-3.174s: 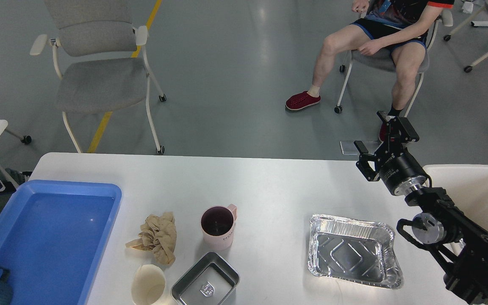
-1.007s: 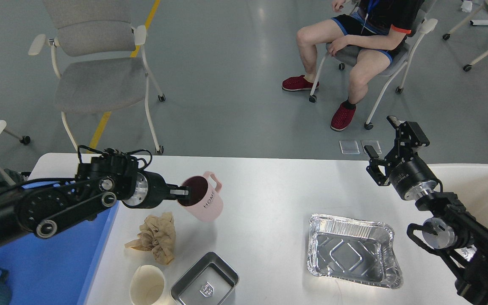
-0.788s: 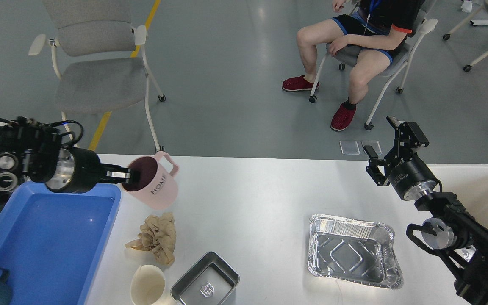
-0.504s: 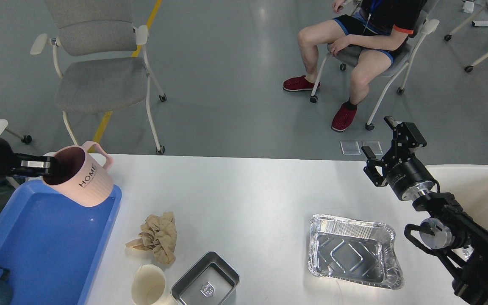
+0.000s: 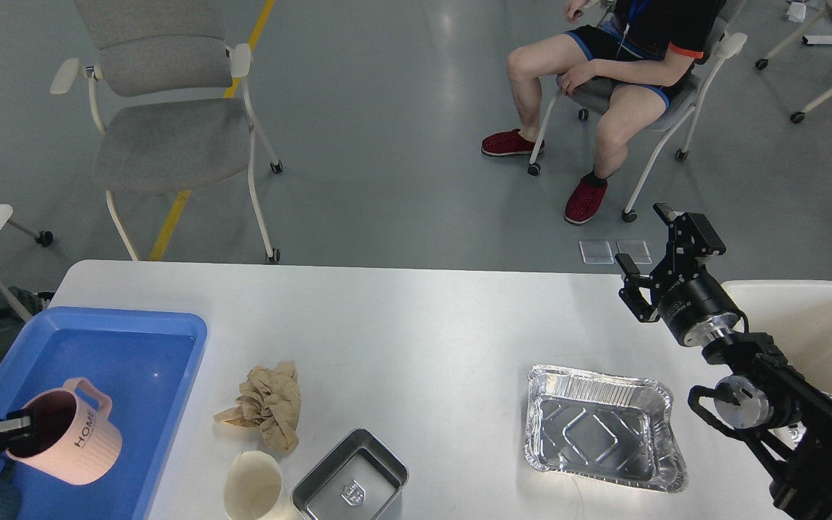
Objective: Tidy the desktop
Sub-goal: 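Lift the pink mug and place it in the blue tray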
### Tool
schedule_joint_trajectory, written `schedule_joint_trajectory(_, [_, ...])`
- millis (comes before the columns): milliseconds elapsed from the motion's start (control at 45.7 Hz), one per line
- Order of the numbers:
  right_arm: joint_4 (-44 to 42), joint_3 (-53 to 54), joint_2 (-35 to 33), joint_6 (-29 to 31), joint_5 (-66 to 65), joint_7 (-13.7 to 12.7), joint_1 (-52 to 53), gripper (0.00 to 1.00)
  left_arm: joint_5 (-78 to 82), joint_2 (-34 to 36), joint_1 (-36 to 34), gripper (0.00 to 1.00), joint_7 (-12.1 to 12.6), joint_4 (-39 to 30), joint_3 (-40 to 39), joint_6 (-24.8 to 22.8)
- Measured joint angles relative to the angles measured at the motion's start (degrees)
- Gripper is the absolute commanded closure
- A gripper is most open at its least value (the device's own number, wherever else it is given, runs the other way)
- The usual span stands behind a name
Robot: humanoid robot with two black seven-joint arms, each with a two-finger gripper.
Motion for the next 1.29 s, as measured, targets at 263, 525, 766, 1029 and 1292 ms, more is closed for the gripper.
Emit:
schedule_joint_trajectory(263, [-0.17,0.00,0.26,0.01,-0.03,0.02,0.04,0.00,0.11,-3.33,9.32,1.00,0.03,1.92,0.17,6.48])
schedule_joint_trajectory(525, [-0.18,0.00,0.09,0.01,-0.03,0.02,0.12,0.00,-0.01,-4.10,10.79,0.61,0.08,3.55,-0.37,7.59])
schedule_joint_trajectory(766, [-0.10,0.00,0.28,0.01,-0.03,0.02,0.09,0.00,-0.75,-3.87,10.51,0.20,0.04,3.58,-2.50,7.44])
schedule_joint_trajectory(1029, [-0.09,0.00,0.28,0.01,-0.03,0.02,0.33,0.00,-5.60,-0.95,9.93,0.17,0.05,0.64,-4.31,4.18])
schedule_joint_trajectory(1292, [-0.16,0.01,0.28,0.01,-0.03,0.02,0.51,0.00,-10.15,13.45,8.87,0.17,-3.09,-8.70,-14.89,-6.66])
